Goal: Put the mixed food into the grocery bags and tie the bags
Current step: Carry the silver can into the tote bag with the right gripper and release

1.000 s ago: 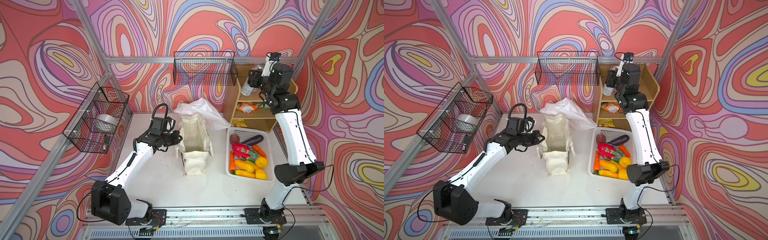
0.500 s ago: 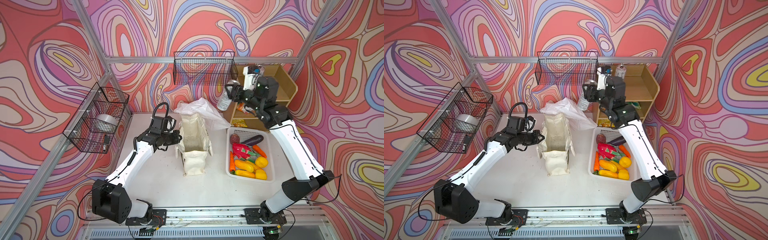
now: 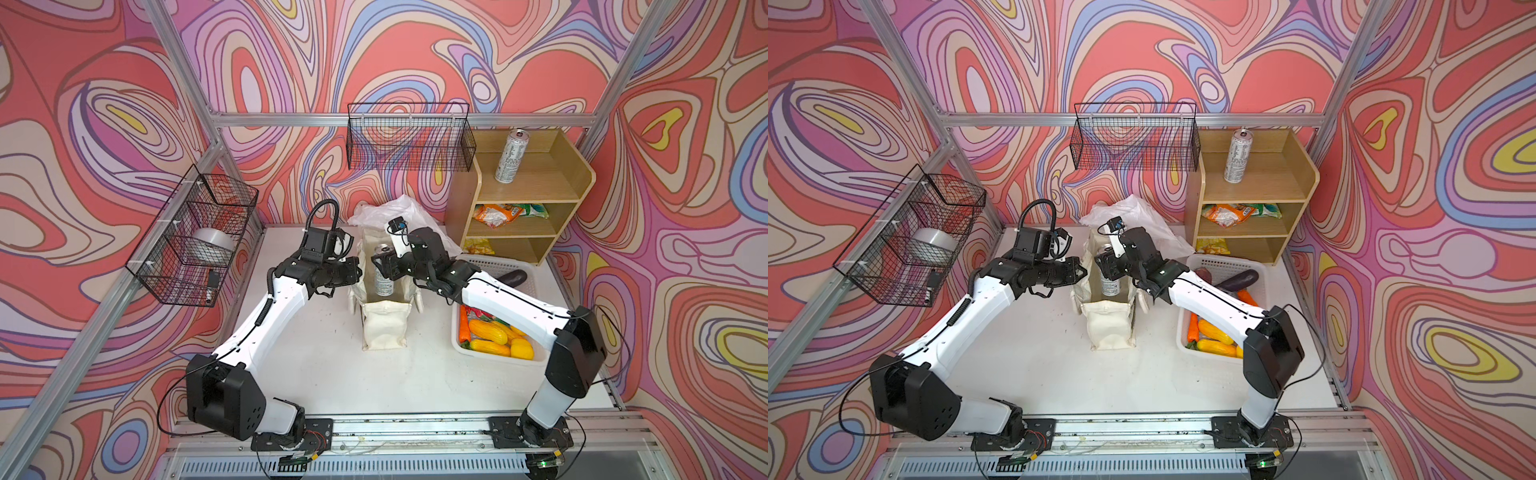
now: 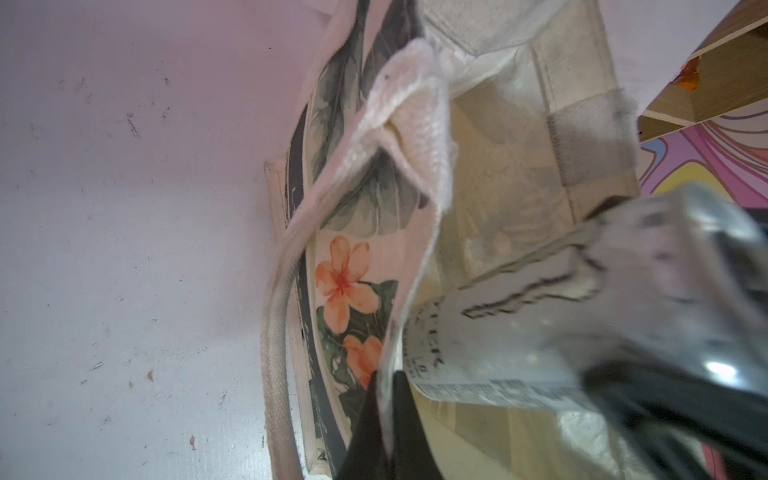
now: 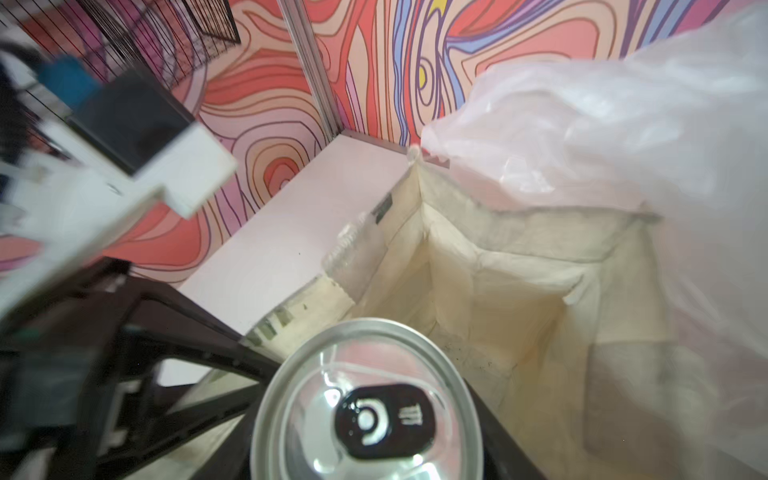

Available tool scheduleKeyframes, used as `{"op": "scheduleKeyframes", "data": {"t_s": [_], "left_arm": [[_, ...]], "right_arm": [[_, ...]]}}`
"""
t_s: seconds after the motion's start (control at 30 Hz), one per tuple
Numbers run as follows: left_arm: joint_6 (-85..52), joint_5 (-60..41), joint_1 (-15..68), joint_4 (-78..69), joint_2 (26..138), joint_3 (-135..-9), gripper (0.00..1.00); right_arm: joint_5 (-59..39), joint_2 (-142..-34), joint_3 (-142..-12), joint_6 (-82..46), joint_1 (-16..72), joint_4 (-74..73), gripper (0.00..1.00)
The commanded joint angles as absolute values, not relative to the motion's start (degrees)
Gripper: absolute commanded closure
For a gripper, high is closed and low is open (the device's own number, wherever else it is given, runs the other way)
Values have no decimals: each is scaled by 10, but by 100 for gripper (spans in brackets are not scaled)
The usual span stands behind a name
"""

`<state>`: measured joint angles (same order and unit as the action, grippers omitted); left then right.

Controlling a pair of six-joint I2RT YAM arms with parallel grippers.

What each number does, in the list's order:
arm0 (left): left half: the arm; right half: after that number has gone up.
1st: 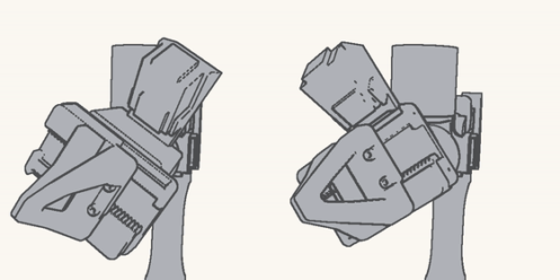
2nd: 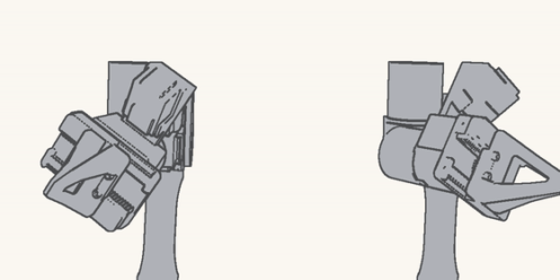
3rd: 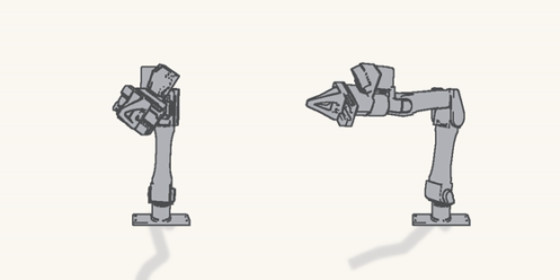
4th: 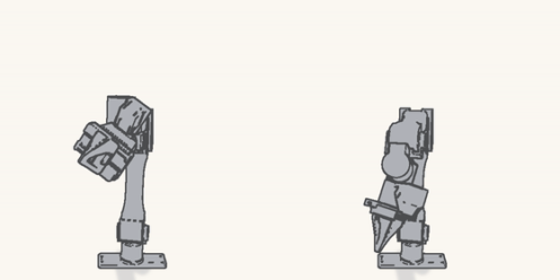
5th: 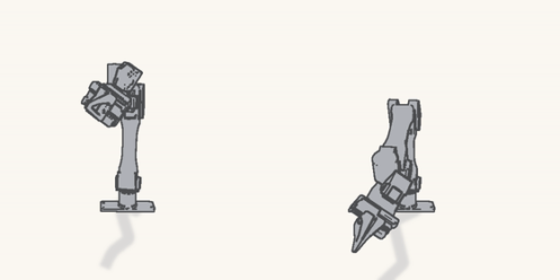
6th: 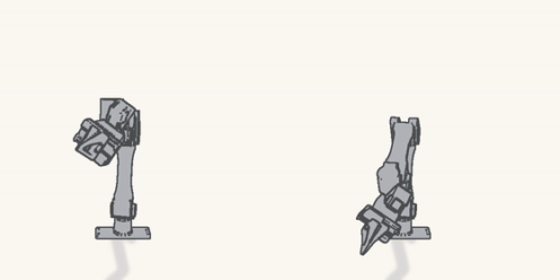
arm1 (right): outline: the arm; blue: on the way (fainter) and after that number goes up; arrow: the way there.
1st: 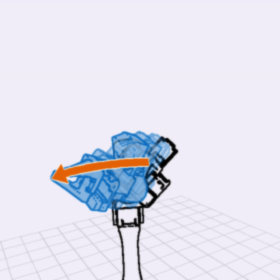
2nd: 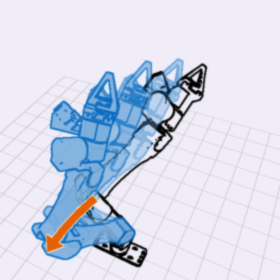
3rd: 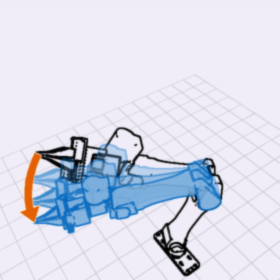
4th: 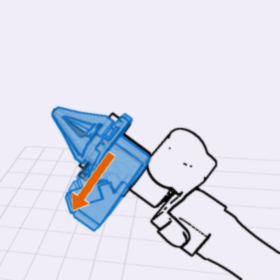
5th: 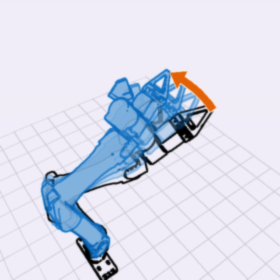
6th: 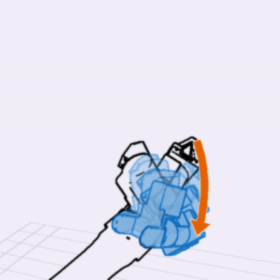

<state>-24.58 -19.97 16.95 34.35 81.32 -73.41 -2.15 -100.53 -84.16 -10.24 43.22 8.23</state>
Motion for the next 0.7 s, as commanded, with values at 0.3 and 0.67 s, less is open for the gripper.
{"op": "scheduleKeyframes", "data": {"t_s": [0.3,0.67], "left_arm": [[-239,-204,172,359,823,-736,100],[-235,-204,172,360,822,-731,100]], "right_arm": [[109,-1149,-857,-47,451,-91,89],[85,-1182,-895,-51,451,-2,24]]}}
